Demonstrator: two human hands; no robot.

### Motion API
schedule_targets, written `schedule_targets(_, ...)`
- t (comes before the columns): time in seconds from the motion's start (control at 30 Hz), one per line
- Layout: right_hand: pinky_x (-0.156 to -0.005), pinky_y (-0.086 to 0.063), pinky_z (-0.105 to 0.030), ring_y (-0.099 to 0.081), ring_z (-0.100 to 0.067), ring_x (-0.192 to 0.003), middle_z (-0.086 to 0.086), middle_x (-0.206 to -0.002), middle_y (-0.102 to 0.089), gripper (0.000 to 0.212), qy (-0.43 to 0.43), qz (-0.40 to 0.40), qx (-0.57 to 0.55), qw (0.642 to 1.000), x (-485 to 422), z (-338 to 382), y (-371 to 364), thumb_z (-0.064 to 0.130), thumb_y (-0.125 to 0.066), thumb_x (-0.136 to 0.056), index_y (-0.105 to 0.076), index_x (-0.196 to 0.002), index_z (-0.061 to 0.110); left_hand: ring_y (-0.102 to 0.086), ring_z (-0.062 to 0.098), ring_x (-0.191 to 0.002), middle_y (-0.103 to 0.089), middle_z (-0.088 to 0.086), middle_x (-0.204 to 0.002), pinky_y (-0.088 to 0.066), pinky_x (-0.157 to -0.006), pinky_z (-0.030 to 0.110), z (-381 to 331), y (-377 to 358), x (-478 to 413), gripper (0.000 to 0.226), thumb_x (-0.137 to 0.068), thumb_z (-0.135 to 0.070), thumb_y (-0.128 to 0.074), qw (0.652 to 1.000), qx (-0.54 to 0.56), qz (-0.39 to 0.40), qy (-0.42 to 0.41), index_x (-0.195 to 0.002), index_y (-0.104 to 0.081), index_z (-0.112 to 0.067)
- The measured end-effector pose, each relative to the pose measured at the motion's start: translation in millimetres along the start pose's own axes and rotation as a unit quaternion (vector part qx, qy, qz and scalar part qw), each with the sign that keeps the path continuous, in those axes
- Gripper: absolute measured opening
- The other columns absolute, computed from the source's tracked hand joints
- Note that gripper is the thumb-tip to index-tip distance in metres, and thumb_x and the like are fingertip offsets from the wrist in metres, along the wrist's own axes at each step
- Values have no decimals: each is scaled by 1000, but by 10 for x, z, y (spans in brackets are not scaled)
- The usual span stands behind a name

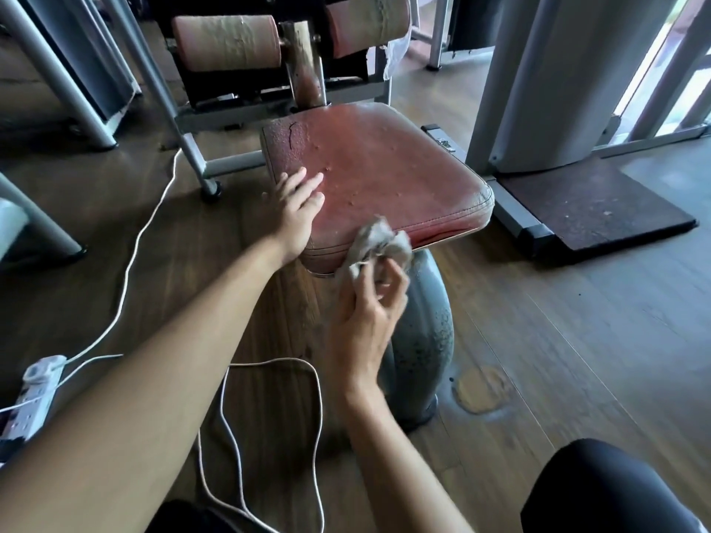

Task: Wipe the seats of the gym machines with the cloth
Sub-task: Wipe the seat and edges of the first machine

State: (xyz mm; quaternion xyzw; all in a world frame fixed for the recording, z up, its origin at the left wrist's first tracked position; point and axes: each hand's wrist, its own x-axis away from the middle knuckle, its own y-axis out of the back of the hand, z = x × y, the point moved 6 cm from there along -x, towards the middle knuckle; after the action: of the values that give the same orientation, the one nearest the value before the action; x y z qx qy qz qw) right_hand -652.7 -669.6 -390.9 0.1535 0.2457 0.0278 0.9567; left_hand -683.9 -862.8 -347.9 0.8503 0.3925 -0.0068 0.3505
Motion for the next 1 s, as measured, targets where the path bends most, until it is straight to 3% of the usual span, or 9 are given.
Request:
schedule_targets(0.1, -84, -53, -44, -46, -22, -108, 0, -126, -41, 35, 94, 26, -22, 995, 250, 225, -45, 6, -59, -83, -60, -117, 14, -13, 26, -153, -32, 7, -160, -1, -125, 42, 15, 3, -10, 40, -103, -21, -48, 1000, 5, 13, 1, -142, -52, -13)
schedule_targets(0.2, -92, -51, -42, -48, -21, -111, -4, -134, -44, 44, 39, 51, -12, 998, 154, -43, -7, 23, -50, -91, -62, -132, 16, -11, 25, -153, -31, 8, -161, 0, -124, 35, 5, 2, -4, 38, -104, -14, -47, 1000, 19, 8, -2, -143, -51, -11)
schedule_targets(0.33, -90, -47, -39, -36, -9, -97, -4, -129, -50, 39, -47, -45, -5, 998, -147, -305, 108, 33, -47, -101, -65, -131, 14, -9, 24, -154, -30, 6, -161, 1, -121, 31, 10, -11, -5, 39, -105, -14, -45, 1000, 25, 11, 0, -143, -50, -11)
schedule_targets(0.47, -91, -46, -36, -42, -15, -104, -5, -132, -48, 33, 18, 0, -11, 1000, 129, 25, -82, 24, -52, -100, -66, -126, 10, -13, 25, -153, -32, 9, -160, 0, -115, 20, 13, -4, 5, 38, -104, -12, -47, 1000, 23, 2, -4, -142, -52, -9)
schedule_targets(0.57, -94, -49, -39, -43, -17, -114, -6, -132, -48, 40, 86, 39, 3, 996, 344, 145, -183, 21, -48, -96, -63, -130, 7, -14, 28, -153, -34, 10, -159, -1, -119, 26, 42, -11, -8, 41, -102, -20, -48, 1000, 19, 18, -6, -141, -52, -9)
schedule_targets(0.67, -89, -50, -42, -44, -13, -108, -8, -133, -54, 42, 32, -10, -16, 999, 150, -35, -63, 23, -47, -97, -61, -135, 11, -14, 28, -153, -34, 9, -159, -1, -123, 36, 49, -1, -17, 48, -98, -30, -45, 1000, 6, 30, -6, -141, -53, -12)
schedule_targets(0.8, -92, -50, -40, -38, -5, -107, -8, -132, -55, 40, -27, -93, -18, 995, -183, -199, 62, 30, -49, -101, -63, -134, 12, -12, 24, -154, -33, 5, -161, 1, -124, 37, 43, -17, 2, 52, -94, -37, -42, 999, 12, 37, -2, -141, -54, -17)
schedule_targets(0.9, -96, -45, -29, -40, -6, -111, -9, -134, -53, 39, 8, -36, -20, 999, 87, -50, -90, 26, -48, -100, -64, -132, 9, -16, 28, -153, -36, 7, -159, -2, -121, 31, 40, 4, -9, 63, -87, -41, -36, 999, -6, 32, -11, -141, -55, -15)
schedule_targets(1.0, -95, -49, -35, -51, -19, -114, -5, -131, -55, 37, 53, 41, -15, 998, 359, -5, -189, 20, -50, -97, -66, -130, 12, -14, 28, -153, -35, 7, -160, -1, -122, 33, 21, -7, -5, 64, -86, -41, -35, 999, -3, 45, -5, -142, -54, -15)
